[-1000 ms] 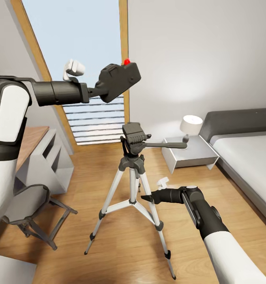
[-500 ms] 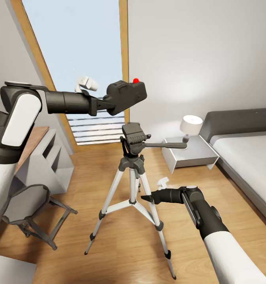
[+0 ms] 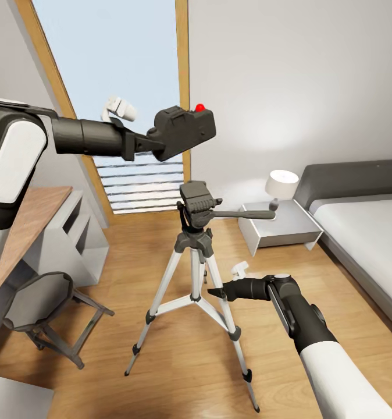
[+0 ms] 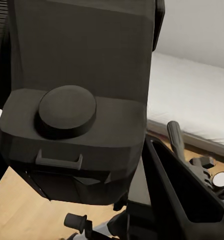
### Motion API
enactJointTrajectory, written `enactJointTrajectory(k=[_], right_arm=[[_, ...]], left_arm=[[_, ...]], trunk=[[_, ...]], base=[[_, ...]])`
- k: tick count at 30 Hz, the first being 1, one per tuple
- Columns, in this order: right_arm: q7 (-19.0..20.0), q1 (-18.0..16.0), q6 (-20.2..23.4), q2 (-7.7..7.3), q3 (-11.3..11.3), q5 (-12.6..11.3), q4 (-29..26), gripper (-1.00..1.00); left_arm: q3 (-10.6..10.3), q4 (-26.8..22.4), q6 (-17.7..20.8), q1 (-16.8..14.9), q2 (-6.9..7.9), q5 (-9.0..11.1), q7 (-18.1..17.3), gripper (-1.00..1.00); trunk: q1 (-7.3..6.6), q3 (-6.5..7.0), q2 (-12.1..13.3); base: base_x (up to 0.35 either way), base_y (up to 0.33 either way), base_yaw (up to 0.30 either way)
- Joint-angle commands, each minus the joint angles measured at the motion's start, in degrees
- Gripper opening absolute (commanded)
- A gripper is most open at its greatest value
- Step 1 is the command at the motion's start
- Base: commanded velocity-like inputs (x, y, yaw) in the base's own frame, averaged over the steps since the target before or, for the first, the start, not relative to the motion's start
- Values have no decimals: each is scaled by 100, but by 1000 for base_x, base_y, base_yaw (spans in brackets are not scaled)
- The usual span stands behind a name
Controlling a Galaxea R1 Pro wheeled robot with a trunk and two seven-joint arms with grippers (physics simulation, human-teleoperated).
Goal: Attach the digital camera to the camera tripod in the bedroom.
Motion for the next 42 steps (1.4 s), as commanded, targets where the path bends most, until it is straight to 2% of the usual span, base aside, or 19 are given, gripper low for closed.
enactJointTrajectory(k=[1,8,13,18,19,22,27,42], right_arm=[[-266,-4,-64,-6,6,222,385,-100],[-268,-4,-64,-9,6,228,387,-100],[-287,-4,-64,-14,6,232,388,-100],[-320,-4,-64,-15,6,237,388,-100],[-327,-4,-64,-15,6,238,388,-100],[-332,-4,-64,-15,6,239,388,-100],[-337,-4,-64,-15,4,239,388,-100],[-338,-4,-64,-15,1,234,388,-100]], left_arm=[[-7,1,7,-39,10,-38,-62,-100],[-19,0,7,-319,52,-36,-189,-100],[-40,-9,7,-373,122,-38,-344,-100],[-263,-15,-9,-387,147,-53,-501,-100],[-396,-19,-15,-389,147,-62,-525,-100],[-628,-31,-21,-391,152,-82,-548,-100],[-778,-40,-24,-392,154,-92,-566,-100],[-831,-44,1,-392,163,-82,-832,-100]], trunk=[[5,-12,-8],[5,-12,-8],[5,-12,-8],[5,-12,-8],[5,-12,-8],[5,-12,-8],[5,-12,-8],[5,-12,-8]], base=[[0,0,0],[0,0,0],[0,0,0],[0,0,0],[0,0,0],[0,0,0],[0,0,0],[0,0,0]])
